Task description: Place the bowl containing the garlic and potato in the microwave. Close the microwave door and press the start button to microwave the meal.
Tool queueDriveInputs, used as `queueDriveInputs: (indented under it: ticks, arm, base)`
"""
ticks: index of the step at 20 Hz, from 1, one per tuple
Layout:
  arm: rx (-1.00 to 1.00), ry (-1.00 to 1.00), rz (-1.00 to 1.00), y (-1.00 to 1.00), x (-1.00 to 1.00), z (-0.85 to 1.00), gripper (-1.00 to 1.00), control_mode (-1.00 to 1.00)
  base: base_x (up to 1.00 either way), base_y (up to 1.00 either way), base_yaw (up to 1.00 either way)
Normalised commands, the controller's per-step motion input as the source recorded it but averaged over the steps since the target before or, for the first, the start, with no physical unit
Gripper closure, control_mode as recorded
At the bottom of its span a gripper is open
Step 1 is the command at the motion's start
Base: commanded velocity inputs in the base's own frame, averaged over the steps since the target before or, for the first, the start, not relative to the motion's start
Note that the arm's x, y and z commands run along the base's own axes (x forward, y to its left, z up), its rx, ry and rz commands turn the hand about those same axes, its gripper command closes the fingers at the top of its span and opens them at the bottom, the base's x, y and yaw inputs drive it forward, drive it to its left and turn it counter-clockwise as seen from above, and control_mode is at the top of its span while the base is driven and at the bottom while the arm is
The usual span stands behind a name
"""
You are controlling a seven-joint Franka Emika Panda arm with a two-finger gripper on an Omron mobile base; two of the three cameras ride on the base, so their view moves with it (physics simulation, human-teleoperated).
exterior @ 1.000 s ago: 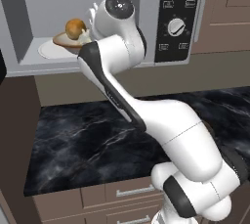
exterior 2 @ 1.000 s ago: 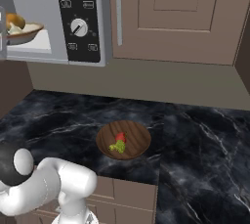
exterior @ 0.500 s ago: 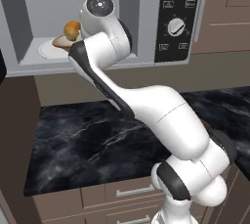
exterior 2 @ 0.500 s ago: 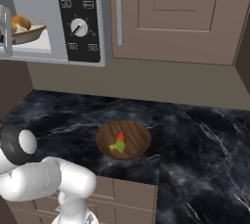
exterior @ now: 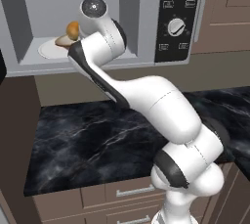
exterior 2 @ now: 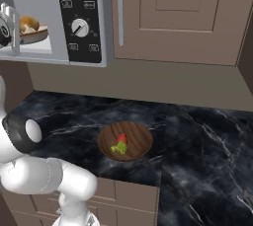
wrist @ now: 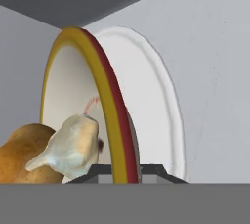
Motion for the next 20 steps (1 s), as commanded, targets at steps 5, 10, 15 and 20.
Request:
queueDriveInputs:
  ticks: [5, 10, 15, 20]
  arm:
    - [0.0, 0.0, -0.03, 0.0, 0.4, 0.0, 1.0, -1.0]
    - [0.0, 0.0, -0.01, 0.0, 0.37, 0.0, 1.0, -1.0]
    - [0.0, 0.0, 0.0, 0.09, 0.32, -0.01, 1.0, -1.0]
    - [0.0, 0.0, 0.0, 0.2, 0.31, 0.0, 1.0, -1.0]
  base:
    - [0.0, 0.0, 0.0]
    - [0.0, 0.0, 0.0]
    - [0.0, 0.0, 0.0]
    - [0.0, 0.0, 0.0]
